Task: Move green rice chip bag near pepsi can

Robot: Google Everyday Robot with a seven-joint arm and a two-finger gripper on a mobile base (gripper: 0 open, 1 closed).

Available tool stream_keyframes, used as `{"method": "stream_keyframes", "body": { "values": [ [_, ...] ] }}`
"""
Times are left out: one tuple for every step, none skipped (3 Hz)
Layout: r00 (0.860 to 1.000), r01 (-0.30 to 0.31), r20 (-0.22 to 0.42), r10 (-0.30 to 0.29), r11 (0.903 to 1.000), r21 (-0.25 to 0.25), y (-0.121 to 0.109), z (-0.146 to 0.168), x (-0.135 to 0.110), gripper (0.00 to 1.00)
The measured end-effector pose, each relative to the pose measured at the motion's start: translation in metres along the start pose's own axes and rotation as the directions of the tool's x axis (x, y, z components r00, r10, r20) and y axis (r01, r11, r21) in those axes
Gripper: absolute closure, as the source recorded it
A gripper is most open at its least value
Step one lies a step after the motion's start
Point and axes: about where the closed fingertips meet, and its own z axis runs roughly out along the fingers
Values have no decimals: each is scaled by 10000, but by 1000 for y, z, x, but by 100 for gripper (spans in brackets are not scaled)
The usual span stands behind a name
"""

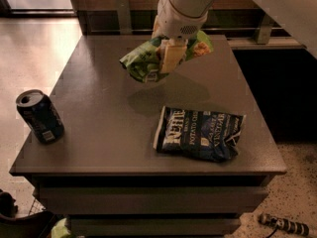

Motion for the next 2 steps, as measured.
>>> {"method": "stream_keyframes", "body": {
  "values": [
    [9990,414,192,-404,9977,-544,25,-4,-39,100],
    [9881,972,1297,-822,9887,-1144,43,3,-70,100]
  ]
}}
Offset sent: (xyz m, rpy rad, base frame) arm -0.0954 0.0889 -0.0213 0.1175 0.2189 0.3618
